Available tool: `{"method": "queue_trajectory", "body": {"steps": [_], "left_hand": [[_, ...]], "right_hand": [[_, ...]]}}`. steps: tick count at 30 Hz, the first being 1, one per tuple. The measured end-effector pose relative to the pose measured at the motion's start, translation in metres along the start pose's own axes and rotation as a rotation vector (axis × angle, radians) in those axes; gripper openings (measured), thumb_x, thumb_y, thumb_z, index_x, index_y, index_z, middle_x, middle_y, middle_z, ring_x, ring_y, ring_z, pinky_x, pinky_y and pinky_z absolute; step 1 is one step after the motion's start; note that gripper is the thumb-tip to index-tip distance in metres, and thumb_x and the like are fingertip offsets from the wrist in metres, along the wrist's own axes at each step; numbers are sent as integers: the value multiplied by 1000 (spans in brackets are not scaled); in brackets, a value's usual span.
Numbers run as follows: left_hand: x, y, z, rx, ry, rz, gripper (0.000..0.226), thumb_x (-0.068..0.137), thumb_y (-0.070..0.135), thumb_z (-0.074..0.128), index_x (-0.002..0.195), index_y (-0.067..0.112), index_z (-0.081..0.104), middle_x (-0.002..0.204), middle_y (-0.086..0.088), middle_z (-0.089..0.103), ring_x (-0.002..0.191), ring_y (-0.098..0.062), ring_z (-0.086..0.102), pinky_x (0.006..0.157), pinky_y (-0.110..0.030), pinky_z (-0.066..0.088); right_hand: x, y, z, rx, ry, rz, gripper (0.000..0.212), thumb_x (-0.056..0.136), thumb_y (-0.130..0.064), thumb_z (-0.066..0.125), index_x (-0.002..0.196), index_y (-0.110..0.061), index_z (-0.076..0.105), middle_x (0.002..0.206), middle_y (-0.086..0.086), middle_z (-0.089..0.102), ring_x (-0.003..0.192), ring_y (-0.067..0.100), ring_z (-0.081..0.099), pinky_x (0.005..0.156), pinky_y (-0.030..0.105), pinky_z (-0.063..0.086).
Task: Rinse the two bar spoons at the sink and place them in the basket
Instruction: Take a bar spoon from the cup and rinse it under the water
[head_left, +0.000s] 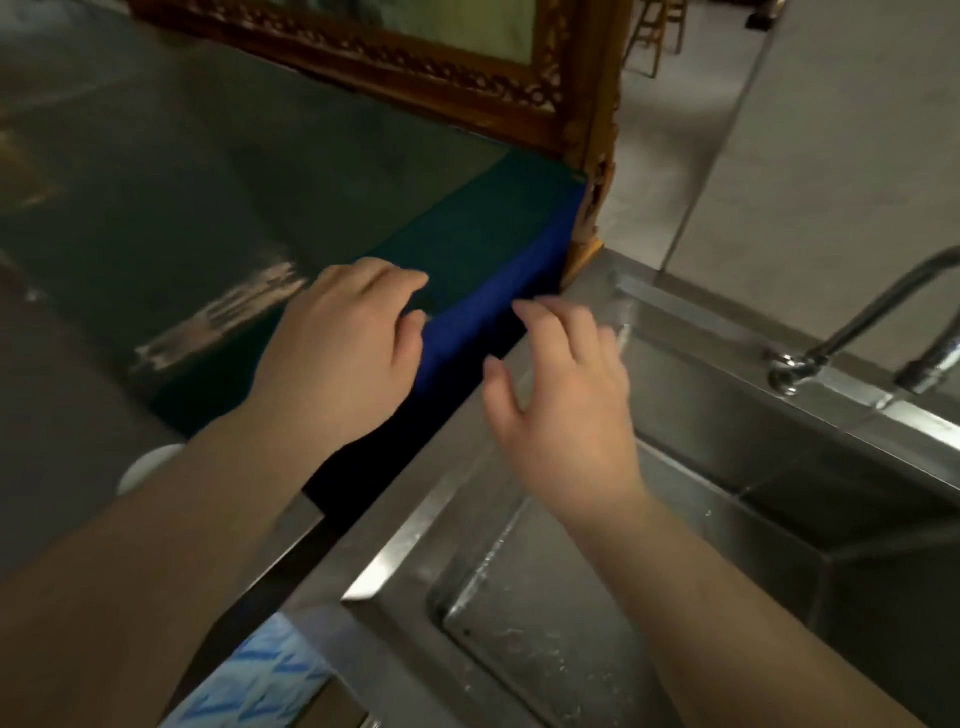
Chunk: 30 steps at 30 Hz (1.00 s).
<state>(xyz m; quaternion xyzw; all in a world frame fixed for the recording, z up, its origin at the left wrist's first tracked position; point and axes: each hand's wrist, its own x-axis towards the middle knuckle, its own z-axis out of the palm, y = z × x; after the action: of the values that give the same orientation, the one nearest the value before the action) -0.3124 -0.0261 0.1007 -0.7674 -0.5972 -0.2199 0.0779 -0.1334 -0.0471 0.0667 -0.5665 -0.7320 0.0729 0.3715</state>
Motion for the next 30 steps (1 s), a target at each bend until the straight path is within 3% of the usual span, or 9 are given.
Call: {"method": "queue_trajectory", "body": {"steps": [4, 9, 15, 17, 19, 21, 24, 28, 30], "left_hand": [[-36, -62, -58, 35, 54, -158, 39, 91, 23, 45, 124, 9, 59, 119, -13, 62, 105, -35, 56, 91, -45, 45], [-85, -132, -103, 83, 103, -305, 34, 93, 20, 50, 124, 11, 59, 120, -14, 62, 105, -34, 57, 90, -44, 46], [-152, -194, -80, -42, -24, -558, 40, 92, 29, 44, 126, 14, 59, 125, -11, 61, 113, -33, 55, 96, -44, 45], [-169, -204, -54, -116, -149, -657, 49, 90, 40, 45, 132, 17, 54, 133, -8, 57, 121, -30, 51, 102, -38, 41], [-184, -208, -27, -203, -231, -718, 61, 86, 50, 56, 138, 20, 46, 140, -2, 50, 126, -24, 47, 101, -30, 36], [-196, -208, -3, -310, -272, -766, 73, 76, 55, 69, 137, 24, 43, 137, 5, 48, 122, -18, 49, 90, -24, 33], [-207, -208, 23, -451, -267, -808, 72, 64, 53, 77, 125, 32, 46, 121, 14, 50, 107, -12, 54, 83, -25, 37], [-206, -212, 39, -505, -202, -821, 64, 62, 53, 75, 119, 37, 50, 118, 12, 57, 102, -12, 58, 85, -33, 47], [-206, -213, 41, -500, -168, -838, 57, 66, 51, 76, 115, 38, 51, 114, 11, 59, 99, -12, 60, 80, -29, 46]], "right_hand": [[28, -87, 33, 115, -135, -195, 49, 88, -33, 59, 132, -12, 56, 132, 8, 55, 118, 31, 50, 97, 49, 44], [30, -155, 80, 182, -467, -288, 43, 95, -33, 57, 132, -12, 56, 129, 8, 56, 118, 31, 52, 98, 47, 44], [33, -197, 121, -143, -827, -353, 42, 97, -48, 48, 121, -16, 61, 121, 8, 52, 112, 32, 51, 89, 47, 48], [35, -201, 130, -348, -940, -380, 30, 92, -44, 55, 107, -20, 65, 107, 5, 53, 101, 31, 55, 74, 41, 47], [39, -204, 139, -448, -1028, -371, 17, 86, -31, 62, 72, -22, 62, 81, 1, 54, 74, 25, 58, 56, 31, 39], [42, -201, 150, -513, -1084, -388, 27, 83, -22, 65, 59, -19, 52, 64, 0, 51, 56, 20, 51, 47, 27, 32], [44, -196, 164, -583, -1114, -429, 29, 84, -17, 66, 59, -17, 52, 56, 2, 49, 49, 19, 46, 45, 26, 32], [55, -191, 166, -568, -1069, -468, 20, 88, -23, 68, 69, -19, 60, 66, 3, 56, 59, 22, 55, 50, 29, 36], [58, -191, 164, -583, -994, -550, 11, 89, -26, 68, 80, -21, 65, 75, 2, 59, 68, 23, 59, 57, 32, 38]]}}
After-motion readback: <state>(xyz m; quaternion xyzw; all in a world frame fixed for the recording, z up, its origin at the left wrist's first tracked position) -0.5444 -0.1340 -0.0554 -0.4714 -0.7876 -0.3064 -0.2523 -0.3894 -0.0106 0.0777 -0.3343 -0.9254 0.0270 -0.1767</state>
